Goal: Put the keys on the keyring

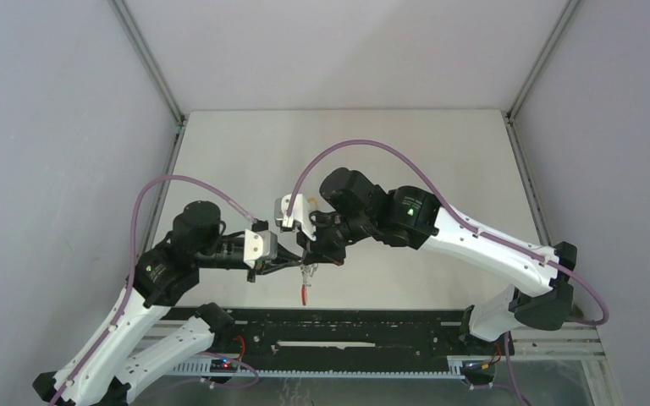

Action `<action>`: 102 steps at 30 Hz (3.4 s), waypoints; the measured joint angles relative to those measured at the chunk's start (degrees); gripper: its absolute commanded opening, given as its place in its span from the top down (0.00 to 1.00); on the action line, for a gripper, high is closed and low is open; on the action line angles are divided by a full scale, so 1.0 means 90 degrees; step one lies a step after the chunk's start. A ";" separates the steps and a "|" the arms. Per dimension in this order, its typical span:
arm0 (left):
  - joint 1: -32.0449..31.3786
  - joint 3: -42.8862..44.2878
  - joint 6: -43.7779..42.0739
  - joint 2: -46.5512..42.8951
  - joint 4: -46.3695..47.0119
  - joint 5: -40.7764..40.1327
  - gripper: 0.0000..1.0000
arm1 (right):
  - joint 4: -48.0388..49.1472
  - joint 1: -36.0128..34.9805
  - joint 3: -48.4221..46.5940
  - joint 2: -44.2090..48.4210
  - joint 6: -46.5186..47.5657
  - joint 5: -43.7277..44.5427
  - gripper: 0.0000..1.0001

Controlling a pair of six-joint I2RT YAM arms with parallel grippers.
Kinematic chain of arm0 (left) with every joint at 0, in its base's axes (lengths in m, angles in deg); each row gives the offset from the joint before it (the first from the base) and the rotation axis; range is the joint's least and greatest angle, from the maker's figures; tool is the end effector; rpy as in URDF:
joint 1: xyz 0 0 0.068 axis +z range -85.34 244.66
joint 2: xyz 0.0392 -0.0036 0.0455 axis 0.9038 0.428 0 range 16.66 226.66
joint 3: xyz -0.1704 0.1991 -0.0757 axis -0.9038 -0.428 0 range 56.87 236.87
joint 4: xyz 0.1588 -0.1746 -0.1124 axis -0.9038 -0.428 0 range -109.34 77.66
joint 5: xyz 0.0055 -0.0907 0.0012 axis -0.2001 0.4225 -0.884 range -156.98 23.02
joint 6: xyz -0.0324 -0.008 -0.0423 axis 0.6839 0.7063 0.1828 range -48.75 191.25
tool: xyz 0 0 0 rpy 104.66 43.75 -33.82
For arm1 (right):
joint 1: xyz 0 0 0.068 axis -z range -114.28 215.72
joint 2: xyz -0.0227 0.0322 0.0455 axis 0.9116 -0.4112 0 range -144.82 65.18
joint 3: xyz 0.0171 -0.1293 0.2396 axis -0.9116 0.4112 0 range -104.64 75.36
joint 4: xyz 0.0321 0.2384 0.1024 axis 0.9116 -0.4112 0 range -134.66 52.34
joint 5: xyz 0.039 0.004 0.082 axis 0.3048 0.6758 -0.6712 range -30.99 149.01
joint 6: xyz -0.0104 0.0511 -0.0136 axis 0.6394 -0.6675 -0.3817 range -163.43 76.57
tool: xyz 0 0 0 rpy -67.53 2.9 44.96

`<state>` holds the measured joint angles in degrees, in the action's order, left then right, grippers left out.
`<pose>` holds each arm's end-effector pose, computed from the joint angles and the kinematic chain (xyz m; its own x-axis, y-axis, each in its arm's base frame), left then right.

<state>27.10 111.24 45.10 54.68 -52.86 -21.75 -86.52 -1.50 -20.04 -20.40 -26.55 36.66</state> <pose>0.0803 -0.0935 0.3620 0.1242 0.2961 -0.9470 0.9893 0.0367 0.1412 0.1090 0.2946 0.4103 0.0474 -0.5807 -0.8128 -0.9962 -0.0865 0.0037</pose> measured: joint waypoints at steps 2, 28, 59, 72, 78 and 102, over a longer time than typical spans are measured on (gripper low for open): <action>-0.0010 0.0000 0.0000 0.0007 -0.0005 0.0000 0.89 | 0.0000 0.0000 -0.0005 -0.0007 0.0000 0.0000 1.00; -0.0066 -0.0029 0.0022 -0.0007 -0.0027 -0.0194 1.00 | 0.0005 -0.0034 -0.0104 -0.0087 0.0019 0.0058 1.00; -0.0075 -0.0641 0.1095 -0.0661 0.1826 -0.0780 1.00 | 0.3327 0.1158 0.2766 0.1977 -0.2973 -0.0797 0.31; -0.0075 -0.0867 0.1243 -0.0889 0.2358 -0.1202 1.00 | 0.4027 0.1299 0.2922 0.1872 -0.3883 -0.0906 0.78; -0.0075 -0.0957 0.1258 -0.0901 0.2450 -0.1292 1.00 | 0.4146 0.1299 0.2977 0.1790 -0.4022 -0.0959 1.00; -0.0083 -0.1154 0.1370 -0.1146 0.2856 -0.0743 1.00 | 0.4707 0.1617 0.3587 0.1902 -0.4505 -0.1637 1.00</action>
<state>26.35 100.86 57.43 44.36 -27.15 -28.44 -44.17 13.06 12.24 -3.29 -67.09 21.93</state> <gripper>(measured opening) 0.009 0.007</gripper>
